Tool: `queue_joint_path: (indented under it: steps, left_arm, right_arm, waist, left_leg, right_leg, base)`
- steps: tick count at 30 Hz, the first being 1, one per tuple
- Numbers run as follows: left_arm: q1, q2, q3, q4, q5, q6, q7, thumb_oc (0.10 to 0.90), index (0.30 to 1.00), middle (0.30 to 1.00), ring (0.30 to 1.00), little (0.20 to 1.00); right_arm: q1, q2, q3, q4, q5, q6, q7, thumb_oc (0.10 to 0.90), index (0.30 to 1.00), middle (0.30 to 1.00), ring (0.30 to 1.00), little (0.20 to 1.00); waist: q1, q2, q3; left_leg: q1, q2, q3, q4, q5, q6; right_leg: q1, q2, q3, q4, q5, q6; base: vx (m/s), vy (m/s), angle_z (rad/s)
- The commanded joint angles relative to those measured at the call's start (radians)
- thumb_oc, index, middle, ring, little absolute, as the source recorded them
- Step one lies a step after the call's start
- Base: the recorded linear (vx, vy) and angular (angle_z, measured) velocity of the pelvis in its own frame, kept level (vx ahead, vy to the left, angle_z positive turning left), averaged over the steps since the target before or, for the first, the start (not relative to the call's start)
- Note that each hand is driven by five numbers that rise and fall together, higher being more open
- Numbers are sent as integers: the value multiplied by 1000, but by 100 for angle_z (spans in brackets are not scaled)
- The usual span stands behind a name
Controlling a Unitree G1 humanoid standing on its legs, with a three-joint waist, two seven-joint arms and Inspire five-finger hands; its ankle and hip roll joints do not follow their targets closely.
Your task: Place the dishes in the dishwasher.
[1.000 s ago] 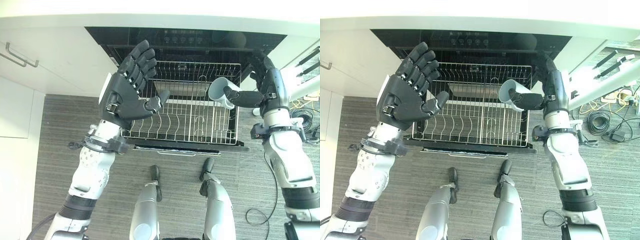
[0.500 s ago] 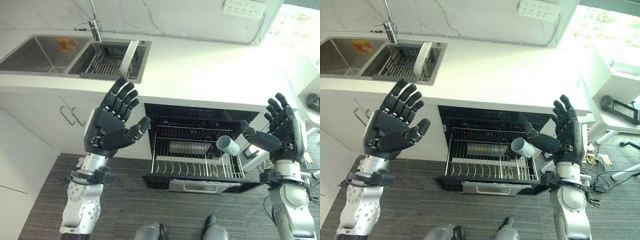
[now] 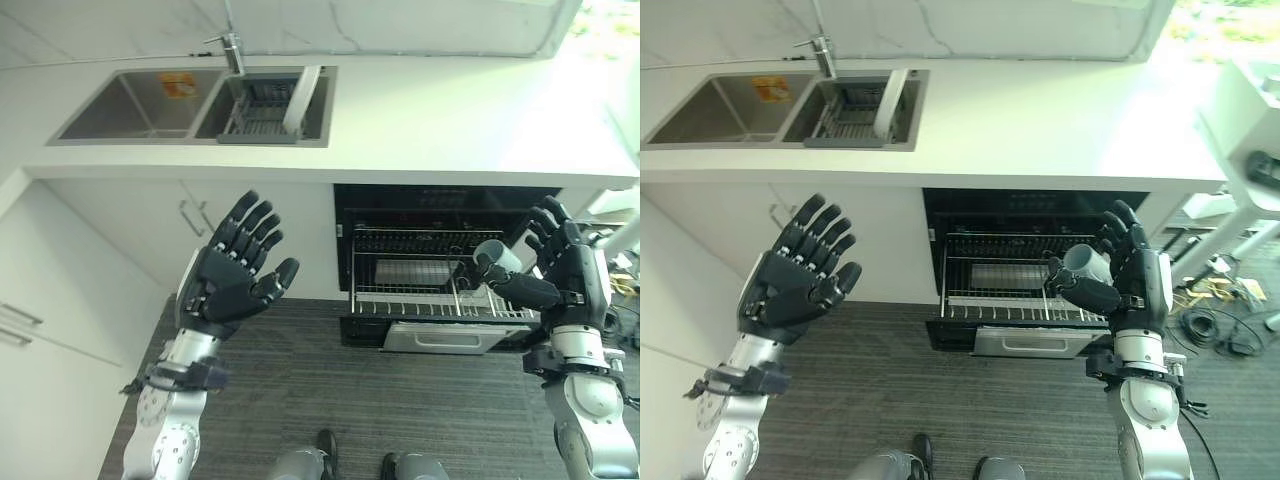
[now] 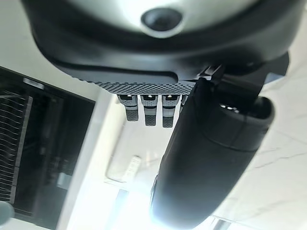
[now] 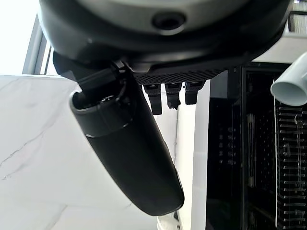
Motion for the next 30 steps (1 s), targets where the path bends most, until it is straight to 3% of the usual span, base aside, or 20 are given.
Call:
queue_joint_path:
  steps: [1,4,6,9,13,16,17,19,20,22,26,30]
  left_arm:
    - [-66,20,36,-113,-39,-100,-11,800,900,900,900,900]
    - [-47,18,46,-115,-34,-110,-4,800,900,900,900,900]
    - [-51,19,53,-109,-33,-109,-10,800,900,900,900,900]
    - [-98,43,52,-83,2,-104,-37,800,900,900,900,900]
    - [-142,77,57,-68,24,-102,-63,800,900,900,900,900]
    - [-161,85,58,-68,23,-80,-73,800,900,900,900,900]
    - [-164,91,58,-71,25,-75,-73,800,900,900,900,900]
    - [-164,88,64,-76,29,-72,-69,800,900,900,900,900]
    - [-165,86,62,-77,35,-75,-62,800,900,900,900,900]
    - [-169,84,61,-84,26,-67,-48,800,900,900,900,900]
    - [-163,68,52,-86,22,-70,-62,800,900,900,900,900]
    - [-141,56,47,-91,37,-94,-78,800,900,900,900,900]
  right_arm:
    - [-136,-57,-66,-123,22,-78,15,800,900,900,900,900]
    - [-141,-78,-59,-140,37,-55,24,800,900,900,900,900]
    - [-142,-78,-58,-142,40,-56,25,800,900,900,900,900]
    - [-116,-52,-60,-146,11,-88,13,800,900,900,900,900]
    - [-111,-37,-72,-145,7,-114,-19,800,900,900,900,900]
    - [-117,-4,-65,-137,-7,-120,-28,800,900,900,900,900]
    - [-119,8,-58,-134,-18,-119,-26,800,900,900,900,900]
    - [-130,24,-34,-123,-48,-117,-16,800,900,900,900,900]
    - [-139,27,-25,-114,-60,-116,-15,800,900,900,900,900]
    - [-154,17,-23,-108,-66,-100,-17,800,900,900,900,900]
    - [-151,-11,-48,-111,-21,-103,-19,800,900,900,900,900]
    - [-124,-24,-61,-105,3,-126,-12,800,900,900,900,900]
  waist:
    - [-11,13,-26]
    - [5,24,-54]
    - [7,29,-70]
    - [9,24,-95]
    - [15,14,-93]
    - [21,21,-95]
    - [25,30,-93]
    - [36,41,-85]
    - [41,40,-83]
    - [49,28,-83]
    - [32,16,-76]
    - [11,-2,-57]
  left_leg:
    - [-2,163,-75,97,-122,-29]
    - [-41,155,-209,97,-124,-45]
    - [-47,147,-224,97,-136,-40]
    - [-45,134,-229,97,-163,-30]
    - [-40,94,-237,97,-185,13]
    - [-43,66,-254,97,-201,49]
    - [-40,57,-265,97,-204,63]
    - [-35,49,-266,97,-206,80]
    - [-36,46,-258,97,-206,82]
    - [-36,31,-255,97,-209,86]
    - [-36,8,-263,97,-198,80]
    - [-6,-9,-229,97,-206,81]
  right_leg:
    - [46,73,-59,-72,8,25]
    - [37,77,0,-72,-9,34]
    - [23,67,3,-72,-2,45]
    - [9,12,-30,-72,32,103]
    - [15,-38,-41,-72,100,154]
    - [41,-49,-46,-72,193,158]
    - [41,-56,-51,-21,235,156]
    - [3,-74,-68,124,241,138]
    - [-9,-71,-73,140,223,132]
    - [1,-3,-77,92,155,125]
    - [-13,123,-68,-55,129,93]
    - [-56,122,-50,-72,120,83]
  base:
    - [58,170,-13]
    - [123,313,-26]
    - [90,342,-91]
    - [82,356,-30]
    - [68,317,27]
    - [101,321,17]
    - [113,336,16]
    - [80,299,3]
    - [56,164,-14]
    - [82,69,-29]
    - [87,-7,-25]
    - [128,-89,13]
